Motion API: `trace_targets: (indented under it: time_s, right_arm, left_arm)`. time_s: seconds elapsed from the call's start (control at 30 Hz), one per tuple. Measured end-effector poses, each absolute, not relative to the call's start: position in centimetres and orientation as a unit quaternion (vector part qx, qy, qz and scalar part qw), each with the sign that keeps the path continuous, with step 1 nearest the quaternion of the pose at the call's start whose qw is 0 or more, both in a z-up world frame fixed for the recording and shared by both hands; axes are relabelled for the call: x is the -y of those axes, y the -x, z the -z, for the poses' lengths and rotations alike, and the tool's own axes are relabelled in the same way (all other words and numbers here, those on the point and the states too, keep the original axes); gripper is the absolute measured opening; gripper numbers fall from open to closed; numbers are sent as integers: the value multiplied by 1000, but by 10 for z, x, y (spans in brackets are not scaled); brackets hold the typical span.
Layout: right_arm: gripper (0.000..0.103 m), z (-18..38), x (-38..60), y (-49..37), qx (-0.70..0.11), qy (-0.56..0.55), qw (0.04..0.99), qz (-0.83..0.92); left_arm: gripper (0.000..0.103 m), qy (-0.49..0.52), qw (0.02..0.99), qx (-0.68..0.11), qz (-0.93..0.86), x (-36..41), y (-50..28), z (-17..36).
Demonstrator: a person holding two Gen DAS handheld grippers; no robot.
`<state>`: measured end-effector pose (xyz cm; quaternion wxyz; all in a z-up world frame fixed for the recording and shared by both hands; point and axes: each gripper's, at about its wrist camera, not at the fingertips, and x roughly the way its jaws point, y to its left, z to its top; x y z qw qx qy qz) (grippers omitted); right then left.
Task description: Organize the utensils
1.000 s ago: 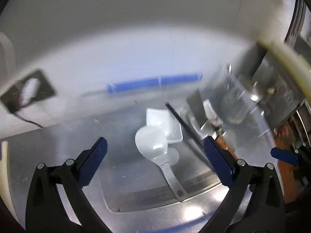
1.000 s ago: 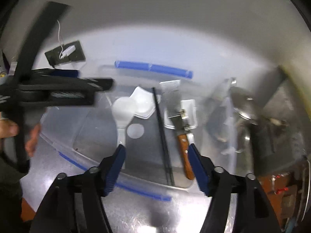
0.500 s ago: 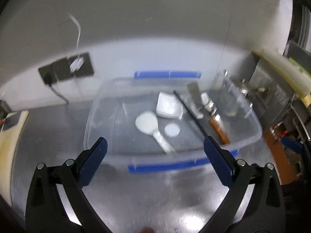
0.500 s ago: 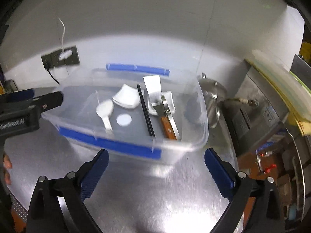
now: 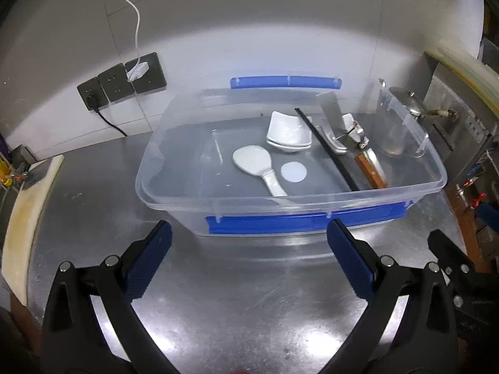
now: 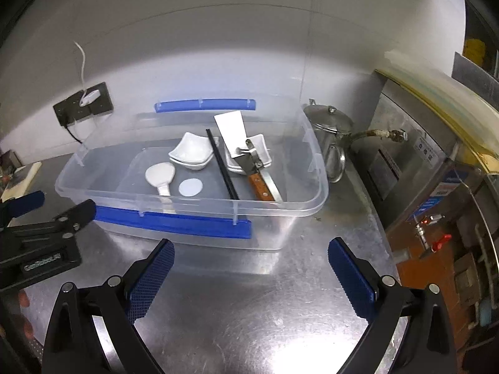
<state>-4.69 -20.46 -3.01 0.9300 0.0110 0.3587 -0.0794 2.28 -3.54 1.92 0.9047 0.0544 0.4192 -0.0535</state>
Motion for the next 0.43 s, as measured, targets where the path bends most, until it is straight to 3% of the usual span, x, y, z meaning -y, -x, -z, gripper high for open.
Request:
trace_targets:
  time_s: [0.43]
  right_arm:
    - [98,37,202,30,-382,-2,921,80]
  left_arm:
    - [95,-62,907,-413,49,41,-32,-19]
